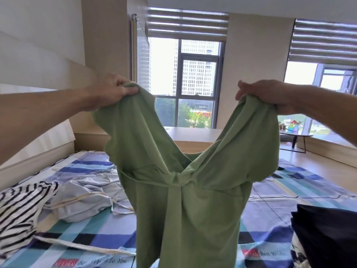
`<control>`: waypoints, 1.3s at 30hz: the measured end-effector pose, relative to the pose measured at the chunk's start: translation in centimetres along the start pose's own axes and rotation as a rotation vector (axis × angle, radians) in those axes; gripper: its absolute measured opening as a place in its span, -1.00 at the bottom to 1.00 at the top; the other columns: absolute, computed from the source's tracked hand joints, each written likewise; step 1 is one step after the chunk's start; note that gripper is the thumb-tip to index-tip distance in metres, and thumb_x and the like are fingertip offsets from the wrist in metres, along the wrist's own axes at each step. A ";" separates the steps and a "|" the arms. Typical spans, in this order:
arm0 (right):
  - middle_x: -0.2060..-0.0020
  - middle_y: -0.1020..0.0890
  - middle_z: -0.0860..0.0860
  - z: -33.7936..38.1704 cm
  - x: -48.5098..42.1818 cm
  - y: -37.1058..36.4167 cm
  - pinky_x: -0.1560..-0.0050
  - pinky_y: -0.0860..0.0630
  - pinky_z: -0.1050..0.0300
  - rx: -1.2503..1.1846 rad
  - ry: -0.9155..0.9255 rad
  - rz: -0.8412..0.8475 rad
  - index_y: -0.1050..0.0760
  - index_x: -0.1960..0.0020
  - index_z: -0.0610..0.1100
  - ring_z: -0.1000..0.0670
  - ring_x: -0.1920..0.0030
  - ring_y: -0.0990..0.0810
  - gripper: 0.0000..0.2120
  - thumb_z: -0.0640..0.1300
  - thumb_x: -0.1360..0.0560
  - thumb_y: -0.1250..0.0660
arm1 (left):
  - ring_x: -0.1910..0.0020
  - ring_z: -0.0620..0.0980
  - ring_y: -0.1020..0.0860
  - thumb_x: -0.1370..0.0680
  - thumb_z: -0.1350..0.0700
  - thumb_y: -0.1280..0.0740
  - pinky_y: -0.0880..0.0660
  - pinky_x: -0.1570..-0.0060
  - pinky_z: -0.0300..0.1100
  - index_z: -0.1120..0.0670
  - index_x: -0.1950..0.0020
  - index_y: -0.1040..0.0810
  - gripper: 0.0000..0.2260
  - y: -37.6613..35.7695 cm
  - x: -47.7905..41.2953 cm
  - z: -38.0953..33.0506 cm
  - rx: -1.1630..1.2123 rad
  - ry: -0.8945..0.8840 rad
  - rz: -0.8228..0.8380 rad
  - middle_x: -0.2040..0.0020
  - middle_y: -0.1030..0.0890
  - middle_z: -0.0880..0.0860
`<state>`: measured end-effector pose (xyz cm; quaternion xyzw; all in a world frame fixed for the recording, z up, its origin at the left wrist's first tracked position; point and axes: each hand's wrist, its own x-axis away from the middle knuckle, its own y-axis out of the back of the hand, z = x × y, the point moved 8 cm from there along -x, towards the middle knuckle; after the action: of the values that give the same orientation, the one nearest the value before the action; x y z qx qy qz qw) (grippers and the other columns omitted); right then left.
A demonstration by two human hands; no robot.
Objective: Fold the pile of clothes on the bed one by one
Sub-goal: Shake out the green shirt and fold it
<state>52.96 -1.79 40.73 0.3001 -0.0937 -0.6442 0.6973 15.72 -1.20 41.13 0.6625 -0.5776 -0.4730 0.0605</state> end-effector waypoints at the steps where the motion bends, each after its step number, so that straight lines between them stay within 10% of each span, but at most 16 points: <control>1: 0.11 -0.59 -0.06 0.5 0.5 -0.3 0.19 -0.66 0.13 0.022 0.037 0.085 -0.60 -0.10 -0.16 0.00 0.19 -0.61 -0.37 0.37 -0.35 -0.32 | 0.12 -0.02 -0.60 -0.63 -0.02 -0.33 -0.48 0.14 -0.12 0.03 0.01 -0.68 -0.83 0.3 0.0 0.3 0.015 0.009 -0.002 0.07 -0.67 0.02; 7: -0.14 -0.66 -0.25 -0.2 2.7 -0.5 0.08 -0.68 0.02 0.232 -0.084 0.537 -0.61 -0.16 -0.30 -0.22 -0.01 -0.69 -0.17 0.10 -0.02 -0.73 | 0.11 -0.04 -0.54 -0.64 0.06 -0.31 -0.46 0.04 -0.15 0.00 0.09 -0.59 -0.86 2.2 -0.2 2.3 0.279 0.131 -0.042 0.11 -0.59 0.00; 11: -0.05 -0.70 -0.23 1.4 1.0 2.5 0.15 -0.64 0.22 0.250 0.063 0.207 -0.64 -0.02 -0.33 -0.06 0.09 -0.73 -0.11 0.23 0.11 -0.72 | 0.23 -0.17 -0.53 -0.68 0.14 -0.23 -0.49 0.18 -0.29 -0.03 0.10 -0.56 -0.80 3.8 -0.5 1.8 0.318 0.090 -0.137 0.18 -0.56 -0.06; 18: 0.11 -0.74 -0.13 -0.4 -0.2 2.6 0.32 -0.65 0.16 0.198 -0.094 -0.006 -0.61 -0.08 -0.25 -0.02 0.23 -0.74 0.15 0.31 0.41 -0.66 | -0.06 0.06 -0.48 -0.69 -0.03 -0.21 -0.42 -0.20 0.09 0.00 -0.13 -0.57 -0.81 1.5 0.1 0.6 -0.083 0.159 0.012 -0.03 -0.54 0.04; 21: 0.15 -0.71 -0.16 -1.0 -0.1 -1.0 0.34 -0.66 0.11 0.104 -0.272 0.085 -0.56 -0.19 -0.28 -0.05 0.27 -0.70 -0.29 0.01 -0.15 -0.66 | 0.02 0.10 -0.53 -0.69 0.02 -0.23 -0.51 0.02 -0.01 0.15 -0.37 -0.48 -0.69 -1.1 0.7 -0.1 -0.101 0.380 0.081 -0.05 -0.54 0.12; 25: 0.20 -0.54 -0.05 1.4 0.1 -7.1 0.18 -0.49 0.26 -0.145 -0.268 0.225 -0.49 -0.14 -0.17 0.08 0.28 -0.49 -0.86 -0.20 -0.59 -0.29 | 0.07 0.08 -0.59 -0.67 0.07 -0.28 -0.57 0.03 0.00 0.18 -0.22 -0.50 -0.79 -5.5 0.5 -3.3 0.009 0.403 0.210 0.02 -0.61 0.13; 29: 0.38 -0.59 -0.05 5.0 0.1 -11.8 0.42 -0.56 0.33 -0.388 -0.162 0.256 -0.44 -0.05 -0.21 0.10 0.45 -0.59 -0.90 -0.26 -0.65 -0.15 | 0.08 0.01 -0.65 -0.67 0.11 -0.26 -0.62 0.07 -0.07 0.18 -0.15 -0.59 -0.81 -8.9 -0.2 -7.1 0.193 0.255 0.343 -0.02 -0.68 0.11; 35: -0.03 -0.69 -0.27 8.6 1.1 -12.5 0.06 -0.68 0.07 -0.567 0.028 0.252 -0.41 -0.14 -0.29 -0.17 -0.03 -0.72 -0.83 -0.32 -0.61 -0.10 | 0.02 0.03 -0.66 -0.63 0.04 -0.24 -0.59 -0.17 -0.02 0.18 -0.14 -0.58 -0.75 -9.7 0.2 -8.2 0.606 0.097 0.440 0.01 -0.69 0.10; 39: -0.05 -0.68 -0.17 8.8 0.0 -10.5 -0.04 -0.67 0.04 -0.389 0.221 0.044 -0.49 -0.17 -0.27 -0.07 -0.01 -0.72 -0.80 -0.33 -0.57 -0.21 | -0.12 0.10 -0.67 -0.51 0.38 -0.36 -0.61 -0.10 -0.09 0.15 -0.29 -0.55 -0.64 -9.5 0.4 -7.2 0.452 -0.051 0.412 -0.17 -0.66 0.15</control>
<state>39.54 -4.28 42.10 0.2265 0.1026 -0.5980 0.7620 27.42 -1.74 38.85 0.5160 -0.7917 -0.3270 -0.0084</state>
